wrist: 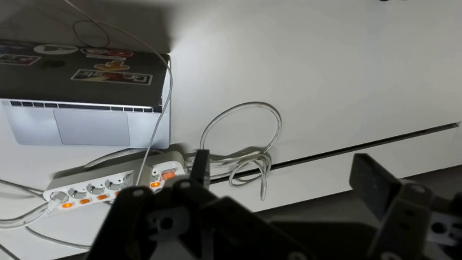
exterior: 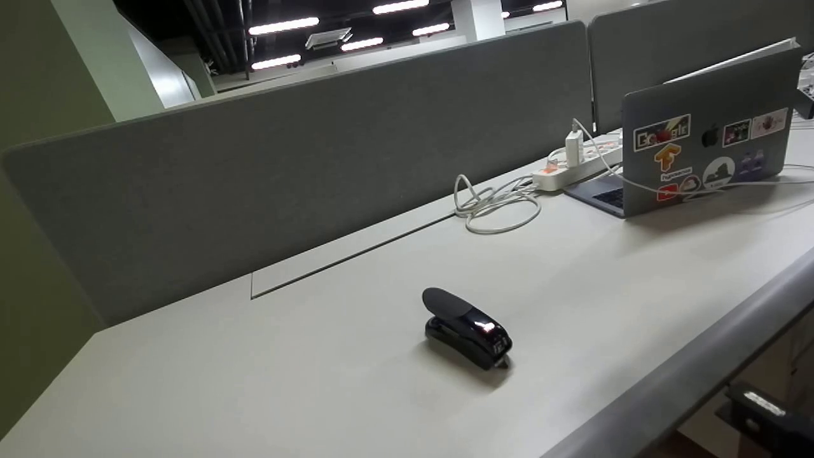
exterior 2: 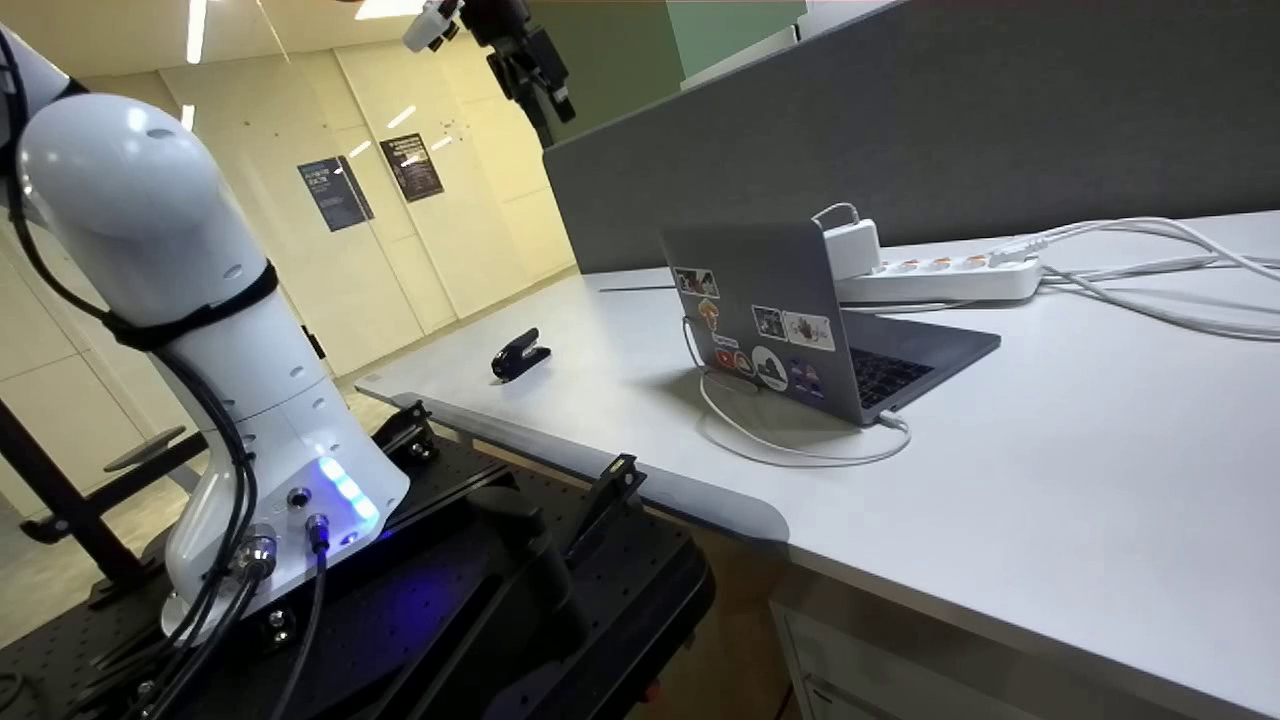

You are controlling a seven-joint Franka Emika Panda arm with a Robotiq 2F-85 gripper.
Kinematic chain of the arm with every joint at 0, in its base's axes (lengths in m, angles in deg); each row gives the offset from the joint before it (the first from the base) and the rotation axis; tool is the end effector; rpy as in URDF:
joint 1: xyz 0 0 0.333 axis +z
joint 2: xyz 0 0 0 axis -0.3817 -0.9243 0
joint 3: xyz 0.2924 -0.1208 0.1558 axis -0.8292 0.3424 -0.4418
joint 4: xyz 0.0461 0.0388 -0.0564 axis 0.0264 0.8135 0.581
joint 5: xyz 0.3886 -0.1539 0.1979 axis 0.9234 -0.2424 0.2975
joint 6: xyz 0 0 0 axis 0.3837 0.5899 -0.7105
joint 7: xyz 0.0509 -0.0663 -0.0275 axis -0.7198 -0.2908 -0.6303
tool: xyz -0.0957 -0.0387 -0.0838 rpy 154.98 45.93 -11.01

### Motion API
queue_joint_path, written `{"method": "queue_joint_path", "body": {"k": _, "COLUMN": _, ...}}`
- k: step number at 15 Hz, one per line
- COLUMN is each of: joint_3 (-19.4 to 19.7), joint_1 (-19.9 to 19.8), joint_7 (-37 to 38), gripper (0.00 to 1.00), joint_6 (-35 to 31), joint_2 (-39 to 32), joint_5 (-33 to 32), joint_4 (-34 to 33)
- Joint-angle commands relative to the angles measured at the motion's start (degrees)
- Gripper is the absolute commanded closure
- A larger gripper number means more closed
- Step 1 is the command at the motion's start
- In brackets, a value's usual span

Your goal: Close the laptop

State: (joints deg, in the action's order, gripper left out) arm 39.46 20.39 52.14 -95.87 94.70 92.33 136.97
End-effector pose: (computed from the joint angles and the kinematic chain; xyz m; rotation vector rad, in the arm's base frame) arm 0.4544 -0.0054 0.4398 -2.9839 0.3506 -0.4391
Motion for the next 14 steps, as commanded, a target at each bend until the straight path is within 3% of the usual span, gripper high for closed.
{"method": "queue_joint_path", "body": {"k": 1, "joint_3": 2.16, "joint_1": 0.55, "joint_7": -1.11, "gripper": 0.0, "joint_6": -3.12, "joint_2": -0.49, "joint_5": 2.53, "joint_4": 4.68}}
{"method": "queue_joint_path", "body": {"k": 7, "joint_3": 9.48, "joint_1": 1.56, "joint_7": -12.26, "gripper": 0.0, "joint_6": -13.36, "joint_2": -4.79, "joint_5": 8.93, "joint_4": 12.19}}
{"method": "queue_joint_path", "body": {"k": 12, "joint_3": 15.39, "joint_1": -1.84, "joint_7": -18.5, "gripper": 0.0, "joint_6": -15.24, "joint_2": -10.67, "joint_5": 8.06, "joint_4": 11.47}}
{"method": "queue_joint_path", "body": {"k": 13, "joint_3": 16.51, "joint_1": -2.7, "joint_7": -19.67, "gripper": 0.0, "joint_6": -13.03, "joint_2": -10.9, "joint_5": 7.68, "joint_4": 11.14}}
{"method": "queue_joint_path", "body": {"k": 14, "joint_3": 14.69, "joint_1": -1.95, "joint_7": -17.99, "gripper": 0.0, "joint_6": -14.13, "joint_2": -10.3, "joint_5": 8.0, "joint_4": 11.43}}
